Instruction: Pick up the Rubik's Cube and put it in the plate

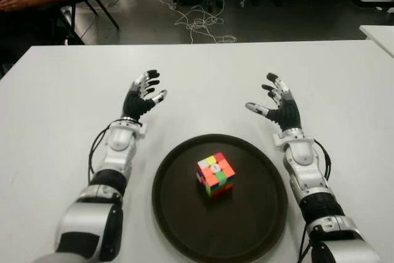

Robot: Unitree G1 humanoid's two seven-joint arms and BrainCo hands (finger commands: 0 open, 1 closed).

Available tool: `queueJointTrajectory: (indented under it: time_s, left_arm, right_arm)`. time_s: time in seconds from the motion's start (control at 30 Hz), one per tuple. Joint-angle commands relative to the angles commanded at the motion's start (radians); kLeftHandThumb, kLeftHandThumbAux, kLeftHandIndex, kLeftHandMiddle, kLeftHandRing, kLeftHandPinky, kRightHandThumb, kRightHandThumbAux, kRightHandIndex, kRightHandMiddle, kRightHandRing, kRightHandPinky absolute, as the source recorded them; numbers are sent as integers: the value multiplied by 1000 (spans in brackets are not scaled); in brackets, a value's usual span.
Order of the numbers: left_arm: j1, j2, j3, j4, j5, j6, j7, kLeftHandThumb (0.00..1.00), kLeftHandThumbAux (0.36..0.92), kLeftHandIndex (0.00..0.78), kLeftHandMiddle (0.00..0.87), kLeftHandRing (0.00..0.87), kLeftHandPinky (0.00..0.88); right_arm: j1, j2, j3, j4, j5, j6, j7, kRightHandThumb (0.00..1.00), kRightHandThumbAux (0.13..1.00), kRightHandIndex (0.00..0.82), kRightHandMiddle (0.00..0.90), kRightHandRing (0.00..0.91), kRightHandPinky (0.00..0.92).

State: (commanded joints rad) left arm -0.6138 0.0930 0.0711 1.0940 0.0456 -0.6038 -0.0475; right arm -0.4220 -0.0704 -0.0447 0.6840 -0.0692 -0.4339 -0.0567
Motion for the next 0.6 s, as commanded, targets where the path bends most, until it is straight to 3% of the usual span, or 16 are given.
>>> queueJointTrajectory:
  time_s: [0.6]
  left_arm:
    - [2, -1, 16, 1, -18, 2, -28, 24, 833, 201, 197, 168, 150]
  right_arm:
    - [-13, -2, 2, 23, -18, -62, -14, 0, 796, 81, 148, 138, 110]
